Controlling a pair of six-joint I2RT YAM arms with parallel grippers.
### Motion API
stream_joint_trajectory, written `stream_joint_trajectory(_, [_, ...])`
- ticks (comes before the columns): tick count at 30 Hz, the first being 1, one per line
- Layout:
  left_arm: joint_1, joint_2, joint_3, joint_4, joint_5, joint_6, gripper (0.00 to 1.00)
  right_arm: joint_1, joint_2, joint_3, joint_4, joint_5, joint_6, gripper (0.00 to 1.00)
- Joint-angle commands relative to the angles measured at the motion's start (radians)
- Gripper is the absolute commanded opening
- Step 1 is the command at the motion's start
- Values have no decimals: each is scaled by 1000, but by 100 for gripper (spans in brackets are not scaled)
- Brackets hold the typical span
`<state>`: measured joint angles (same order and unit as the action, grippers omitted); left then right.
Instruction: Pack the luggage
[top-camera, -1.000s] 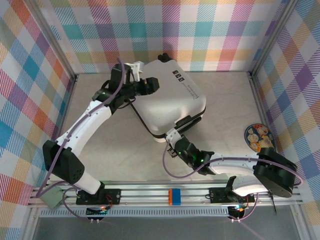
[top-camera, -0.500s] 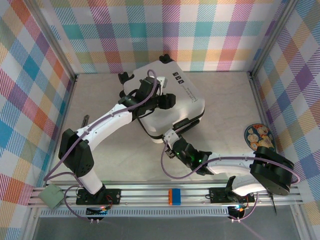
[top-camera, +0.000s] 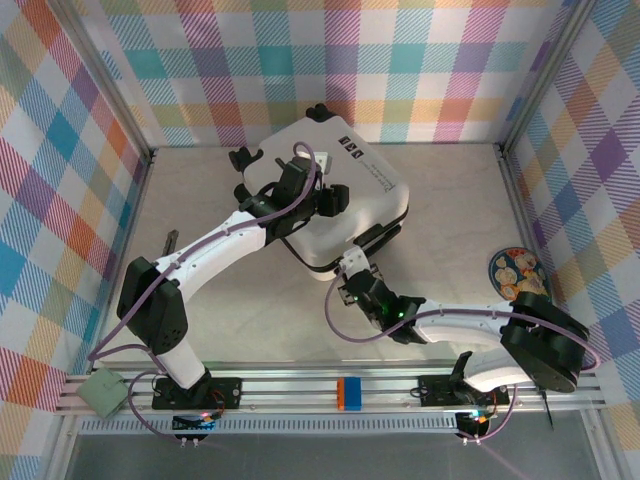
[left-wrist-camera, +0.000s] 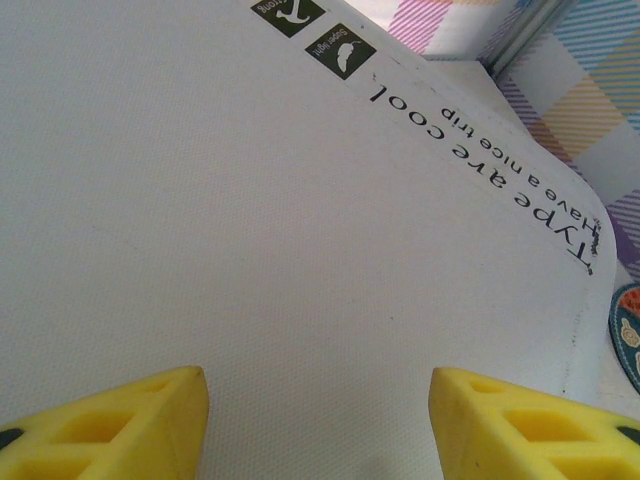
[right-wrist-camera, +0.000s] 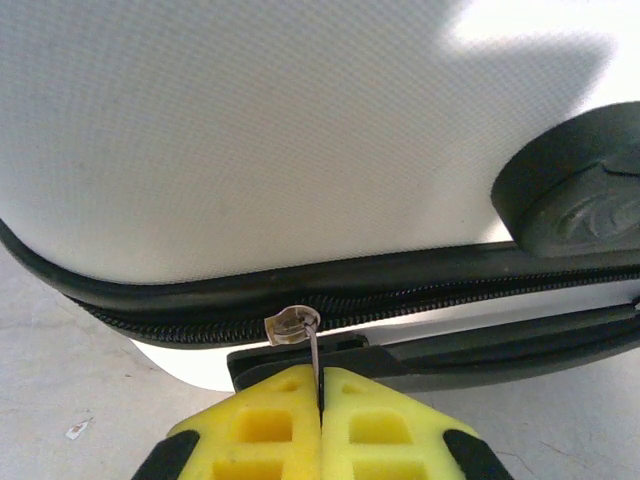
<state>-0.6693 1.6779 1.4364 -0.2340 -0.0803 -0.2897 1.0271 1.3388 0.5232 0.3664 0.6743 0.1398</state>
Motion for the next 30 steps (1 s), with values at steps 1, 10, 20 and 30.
stream_joint_trajectory(1, [49, 28, -78, -211, -75, -3, 60, -81, -82, -26, -1, 93, 55, 0])
stream_joint_trajectory(10, [92, 46, -102, -191, -64, -2, 60, -301, -264, -90, -71, -183, 69, 0])
stream_joint_trajectory(20, [114, 68, -78, -214, -70, 36, 58, -228, -374, -182, 49, -347, -52, 0])
stream_joint_trajectory(30, [47, -154, -69, -272, -107, 123, 59, 28, -313, -149, 78, -336, -136, 0])
